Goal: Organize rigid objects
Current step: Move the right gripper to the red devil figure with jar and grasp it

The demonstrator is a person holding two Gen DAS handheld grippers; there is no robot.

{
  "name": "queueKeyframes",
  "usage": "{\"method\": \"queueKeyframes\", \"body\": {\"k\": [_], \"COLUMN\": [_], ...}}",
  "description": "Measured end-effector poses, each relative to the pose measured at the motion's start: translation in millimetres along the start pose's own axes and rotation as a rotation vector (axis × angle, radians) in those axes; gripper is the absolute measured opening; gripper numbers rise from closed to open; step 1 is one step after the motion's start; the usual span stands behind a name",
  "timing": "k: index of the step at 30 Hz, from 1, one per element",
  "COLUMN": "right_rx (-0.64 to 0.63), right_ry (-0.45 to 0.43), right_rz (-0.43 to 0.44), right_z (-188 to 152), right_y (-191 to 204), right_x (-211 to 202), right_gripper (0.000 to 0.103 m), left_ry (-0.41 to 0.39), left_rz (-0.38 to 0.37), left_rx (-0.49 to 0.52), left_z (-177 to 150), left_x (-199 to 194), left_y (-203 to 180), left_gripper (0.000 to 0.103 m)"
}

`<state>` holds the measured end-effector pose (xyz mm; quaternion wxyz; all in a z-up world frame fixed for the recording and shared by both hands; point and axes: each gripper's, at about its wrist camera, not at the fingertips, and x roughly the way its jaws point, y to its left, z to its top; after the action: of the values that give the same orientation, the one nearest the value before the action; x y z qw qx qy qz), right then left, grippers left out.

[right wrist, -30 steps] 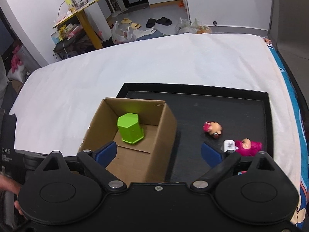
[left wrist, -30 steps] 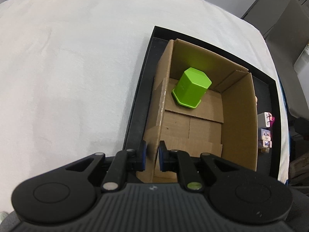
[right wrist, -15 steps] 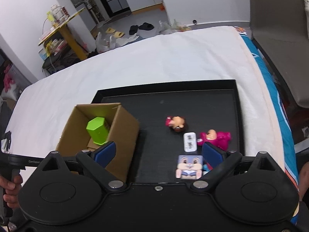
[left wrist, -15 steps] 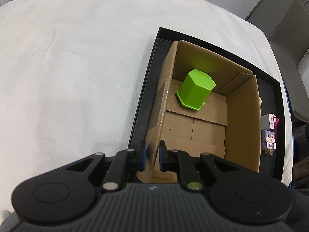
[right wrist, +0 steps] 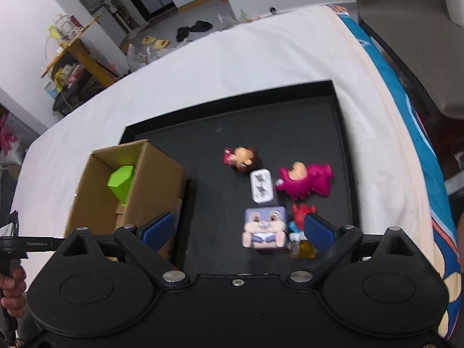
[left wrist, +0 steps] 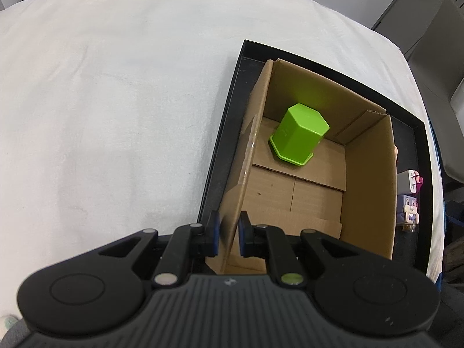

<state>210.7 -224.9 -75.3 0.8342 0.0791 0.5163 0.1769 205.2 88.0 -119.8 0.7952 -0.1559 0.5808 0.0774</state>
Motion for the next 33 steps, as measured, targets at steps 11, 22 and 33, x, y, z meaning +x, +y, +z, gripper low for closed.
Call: {"method": "queueKeyframes", "body": {"k": [11,22,33], "right_rx": [0.139,0.233,0.219], "right_ry": [0.012,0.035,0.066], "right_rz": [-0.086,-0.118,-0.158], "right_z": [-6,-12,-14], "right_y": [-39,-59,-60], "right_x": [13,36,55], "right_gripper": [0.059,0.042,0.042], "left_ry": [0.004,0.003,0.006], "left_rz": [-0.002,0.0,0.0], "left_rx": [0.001,0.0,0.001], "left_z": [0,0,1], "left_x": [0,0,0], "left_y": [2,2,2], "left_gripper": [0.012,0.012,0.012]}}
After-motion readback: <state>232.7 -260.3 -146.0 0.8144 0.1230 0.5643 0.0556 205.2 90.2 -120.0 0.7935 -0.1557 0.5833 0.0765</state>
